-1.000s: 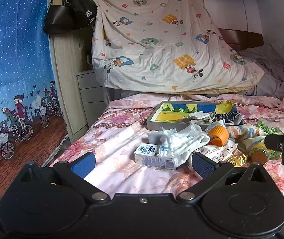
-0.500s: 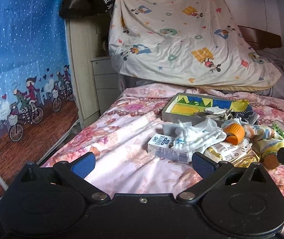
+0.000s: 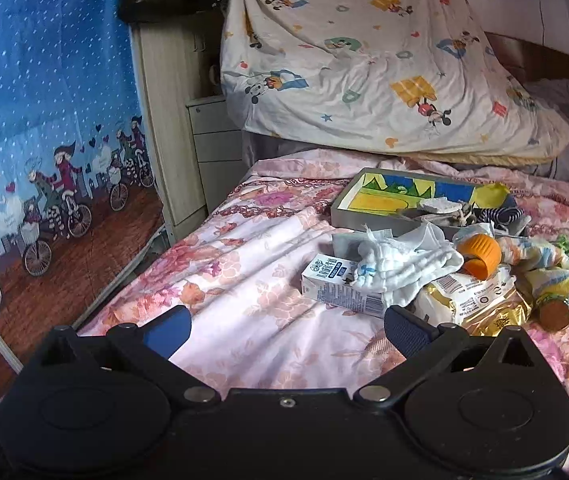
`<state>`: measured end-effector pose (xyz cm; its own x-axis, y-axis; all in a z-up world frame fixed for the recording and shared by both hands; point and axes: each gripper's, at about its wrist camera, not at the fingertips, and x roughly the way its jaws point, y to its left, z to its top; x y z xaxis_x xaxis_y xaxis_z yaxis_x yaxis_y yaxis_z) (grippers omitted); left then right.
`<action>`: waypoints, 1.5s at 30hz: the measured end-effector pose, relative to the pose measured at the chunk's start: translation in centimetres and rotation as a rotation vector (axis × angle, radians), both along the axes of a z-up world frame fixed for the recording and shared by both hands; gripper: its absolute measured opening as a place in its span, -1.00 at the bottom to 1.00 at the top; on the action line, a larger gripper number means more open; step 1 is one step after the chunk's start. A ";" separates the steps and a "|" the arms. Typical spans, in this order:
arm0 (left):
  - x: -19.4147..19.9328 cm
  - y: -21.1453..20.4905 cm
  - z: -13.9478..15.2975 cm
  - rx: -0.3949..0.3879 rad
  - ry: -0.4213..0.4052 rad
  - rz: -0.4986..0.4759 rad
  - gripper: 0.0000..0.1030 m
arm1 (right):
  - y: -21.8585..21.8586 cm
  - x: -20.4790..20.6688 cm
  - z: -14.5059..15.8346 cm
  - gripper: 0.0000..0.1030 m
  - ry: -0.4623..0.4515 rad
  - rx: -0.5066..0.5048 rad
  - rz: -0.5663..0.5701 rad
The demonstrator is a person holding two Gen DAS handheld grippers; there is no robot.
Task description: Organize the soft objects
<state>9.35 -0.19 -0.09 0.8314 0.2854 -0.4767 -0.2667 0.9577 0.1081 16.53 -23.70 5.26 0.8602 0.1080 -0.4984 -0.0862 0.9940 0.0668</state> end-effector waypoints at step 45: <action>15.7 -5.3 -5.5 0.162 0.067 -0.656 0.84 | -2.6 19.5 -7.7 0.97 0.403 0.701 0.001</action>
